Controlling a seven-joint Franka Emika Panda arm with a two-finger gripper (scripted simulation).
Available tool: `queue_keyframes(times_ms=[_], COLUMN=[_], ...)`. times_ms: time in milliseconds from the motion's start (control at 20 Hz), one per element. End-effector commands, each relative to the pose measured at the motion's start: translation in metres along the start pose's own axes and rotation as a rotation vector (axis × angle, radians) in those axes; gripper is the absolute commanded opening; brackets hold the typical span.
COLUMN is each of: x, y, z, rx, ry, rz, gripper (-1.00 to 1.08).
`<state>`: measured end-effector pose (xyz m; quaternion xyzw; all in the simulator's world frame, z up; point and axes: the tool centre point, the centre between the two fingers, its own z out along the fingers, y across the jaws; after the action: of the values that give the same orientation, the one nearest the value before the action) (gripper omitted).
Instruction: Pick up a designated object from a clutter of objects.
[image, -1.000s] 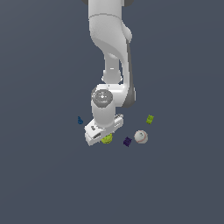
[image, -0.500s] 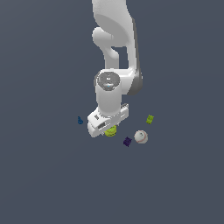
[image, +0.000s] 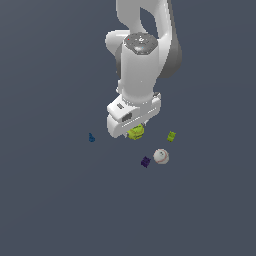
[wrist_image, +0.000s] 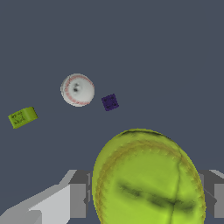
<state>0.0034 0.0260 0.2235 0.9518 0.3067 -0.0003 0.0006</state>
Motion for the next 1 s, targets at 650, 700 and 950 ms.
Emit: queue_keyframes(times_ms=[650, 700, 950], x=[0.013, 0.013, 0.016], y=[-0.044, -0.045, -0.049], z=[-0.128, -0.132, -0.145], rx=[0.001, 0.001, 0.001], ry=[0.001, 0.001, 0.001], rz=[0.000, 0.000, 0.000], gripper=[-1.00, -1.00, -1.00])
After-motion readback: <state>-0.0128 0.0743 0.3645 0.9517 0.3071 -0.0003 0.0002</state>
